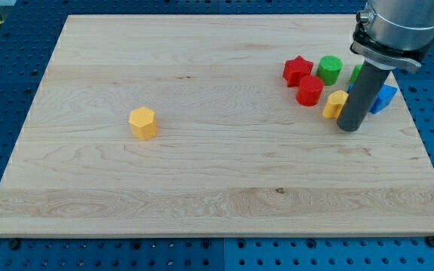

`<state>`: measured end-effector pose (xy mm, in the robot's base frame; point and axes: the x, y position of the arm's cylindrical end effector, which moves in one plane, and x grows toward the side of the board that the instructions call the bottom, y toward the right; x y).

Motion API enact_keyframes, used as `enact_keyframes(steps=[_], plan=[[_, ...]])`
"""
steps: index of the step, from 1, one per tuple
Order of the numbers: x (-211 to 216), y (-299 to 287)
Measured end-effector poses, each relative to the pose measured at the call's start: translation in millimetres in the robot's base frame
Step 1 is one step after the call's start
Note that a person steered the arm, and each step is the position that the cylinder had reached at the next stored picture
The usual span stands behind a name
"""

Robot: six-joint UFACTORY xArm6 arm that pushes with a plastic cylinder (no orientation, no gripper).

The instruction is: Move the yellow hexagon right a bit

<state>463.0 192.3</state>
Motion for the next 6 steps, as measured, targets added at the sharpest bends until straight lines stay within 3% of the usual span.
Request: enact_keyframes(steps=[6], plan=[[-12,-12]])
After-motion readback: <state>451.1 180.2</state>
